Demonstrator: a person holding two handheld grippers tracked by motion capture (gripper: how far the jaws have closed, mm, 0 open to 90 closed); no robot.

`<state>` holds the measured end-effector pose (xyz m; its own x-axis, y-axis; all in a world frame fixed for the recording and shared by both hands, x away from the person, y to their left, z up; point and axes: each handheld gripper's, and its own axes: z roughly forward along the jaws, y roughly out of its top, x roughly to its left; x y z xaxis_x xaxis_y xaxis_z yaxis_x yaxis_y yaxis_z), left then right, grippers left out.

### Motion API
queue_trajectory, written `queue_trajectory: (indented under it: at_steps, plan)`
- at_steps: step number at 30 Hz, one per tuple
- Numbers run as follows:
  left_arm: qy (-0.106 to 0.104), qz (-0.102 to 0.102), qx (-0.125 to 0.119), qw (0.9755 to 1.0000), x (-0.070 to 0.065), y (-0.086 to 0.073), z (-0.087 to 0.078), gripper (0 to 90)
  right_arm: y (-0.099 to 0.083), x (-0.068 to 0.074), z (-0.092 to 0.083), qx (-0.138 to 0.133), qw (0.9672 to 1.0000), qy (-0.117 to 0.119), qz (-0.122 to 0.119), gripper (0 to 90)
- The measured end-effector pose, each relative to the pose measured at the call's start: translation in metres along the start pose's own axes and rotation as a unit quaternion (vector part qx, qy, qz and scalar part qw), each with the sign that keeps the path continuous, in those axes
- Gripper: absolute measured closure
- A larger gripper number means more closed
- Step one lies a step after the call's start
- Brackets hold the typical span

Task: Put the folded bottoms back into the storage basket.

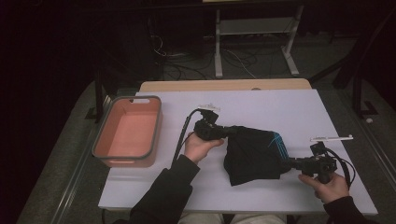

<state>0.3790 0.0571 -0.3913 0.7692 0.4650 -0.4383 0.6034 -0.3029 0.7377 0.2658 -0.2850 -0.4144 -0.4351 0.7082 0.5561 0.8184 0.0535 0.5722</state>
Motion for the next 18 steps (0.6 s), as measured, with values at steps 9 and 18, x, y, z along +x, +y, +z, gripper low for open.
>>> queue_trajectory:
  at_steps: [9,18]
  plan:
    - [0.005,-0.001,-0.026,0.9997,-0.001,0.007,-0.014,77.9,0.009,0.010,0.000,-0.017,0.9997,-0.001,-0.019,73.4]
    - [0.010,-0.005,-0.063,0.9979,0.000,0.013,-0.042,78.0,0.028,0.026,0.005,-0.032,0.9983,-0.007,-0.047,73.5]
